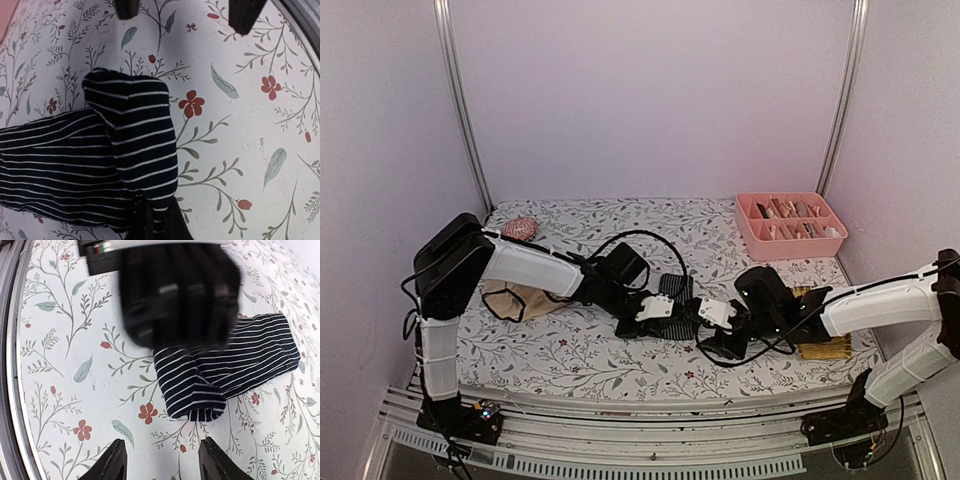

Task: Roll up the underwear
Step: Roll the underwear at the center of the board.

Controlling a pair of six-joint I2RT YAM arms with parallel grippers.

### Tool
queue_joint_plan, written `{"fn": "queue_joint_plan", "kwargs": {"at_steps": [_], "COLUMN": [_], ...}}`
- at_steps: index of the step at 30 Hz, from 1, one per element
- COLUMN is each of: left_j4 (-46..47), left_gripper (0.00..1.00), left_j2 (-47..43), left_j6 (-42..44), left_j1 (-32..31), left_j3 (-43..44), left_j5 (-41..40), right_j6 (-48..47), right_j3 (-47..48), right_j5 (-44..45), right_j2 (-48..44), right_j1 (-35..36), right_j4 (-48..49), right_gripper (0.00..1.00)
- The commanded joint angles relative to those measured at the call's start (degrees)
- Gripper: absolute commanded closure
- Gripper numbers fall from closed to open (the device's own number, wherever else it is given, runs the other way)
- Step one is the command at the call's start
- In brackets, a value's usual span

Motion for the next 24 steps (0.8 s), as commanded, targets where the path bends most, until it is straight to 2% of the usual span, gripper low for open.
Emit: {"fn": "queue_joint_plan", "kwargs": {"at_steps": [1,6,11,18,24], "left_j4": [-17.04,-27.55,-36.00,-45.78,-48.64], "left_gripper": [1.00,1.00,1.00,1.00,1.00], "left_j2": [5.30,11.55,16.46,22.56,24.98], "left_j6": [-3.70,-5.77,-6.75,-7.47,-6.98], "left_j1": [2.43,4.70,6.67,8.61,9.01], "left_j3": [6.51,16.87,23.97,34.45,38.59], "left_j5": [7.59,11.61,15.63,17.24,17.14], "right_j6": [-5.52,-11.33,-15.99,-20.60,-22.56], "right_j3": [-7.01,-9.48,-8.37,-1.78,3.20], "right_j5": [8.75,14.60,16.68,18.51,21.99], "right_j2": [-5.96,-6.54,-4.51,4.49,13.19], "right_j1": [2.69,8.24,10.17,10.27,10.27], "right_j4": [13.91,18.66,20.69,17.84,15.84], "right_gripper": [0.49,0.49,0.49,0.47,0.46]}}
